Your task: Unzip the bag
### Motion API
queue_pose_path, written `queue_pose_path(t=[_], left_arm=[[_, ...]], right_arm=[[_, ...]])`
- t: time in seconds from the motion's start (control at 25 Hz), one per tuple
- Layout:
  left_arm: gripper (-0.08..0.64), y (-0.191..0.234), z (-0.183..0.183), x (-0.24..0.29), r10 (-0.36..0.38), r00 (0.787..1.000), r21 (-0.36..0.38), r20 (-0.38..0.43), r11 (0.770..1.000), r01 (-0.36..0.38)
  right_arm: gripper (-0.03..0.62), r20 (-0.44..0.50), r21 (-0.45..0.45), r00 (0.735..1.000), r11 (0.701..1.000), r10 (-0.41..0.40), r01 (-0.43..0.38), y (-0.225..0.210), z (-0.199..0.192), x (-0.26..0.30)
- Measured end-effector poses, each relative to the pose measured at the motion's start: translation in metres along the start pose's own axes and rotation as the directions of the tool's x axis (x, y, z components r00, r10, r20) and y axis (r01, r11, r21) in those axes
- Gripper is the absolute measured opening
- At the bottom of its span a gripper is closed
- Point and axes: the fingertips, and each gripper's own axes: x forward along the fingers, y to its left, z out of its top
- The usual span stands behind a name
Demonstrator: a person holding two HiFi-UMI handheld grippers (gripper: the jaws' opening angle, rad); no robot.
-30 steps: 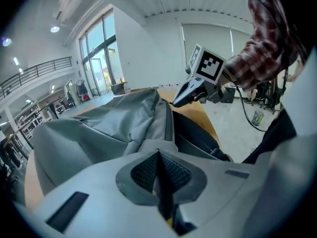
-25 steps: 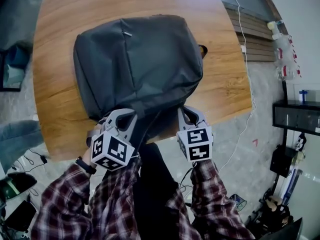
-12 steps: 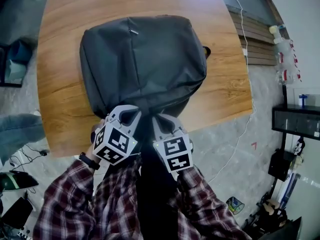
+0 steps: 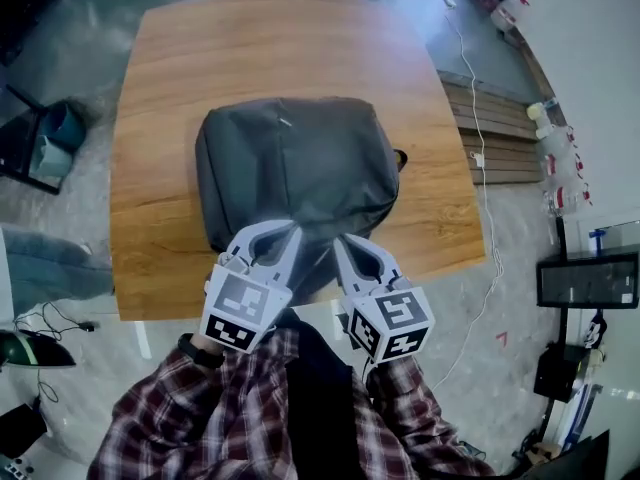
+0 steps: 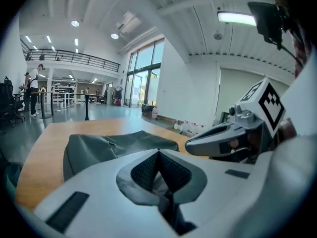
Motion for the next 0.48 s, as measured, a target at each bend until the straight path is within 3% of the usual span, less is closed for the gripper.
queue_pose_path(t=[0.2,0.48], left_arm=[[0.008,-0.004,0.045,-0.015,0.072,0.996,0.028,0.048,0.997,-0.074],[0.008,-0.002,0.084,-0.037,0.129,0.980,-0.003,0.150,0.992,-0.130]], right_arm=[[0.012,0.117,-0.071,0.993,0.997,0.029,-0.021,0.014,0.059,-0.007],[0.011,0.235,-0.126,0.971,0.992,0.032,-0.003,0.021,0.108,-0.020]])
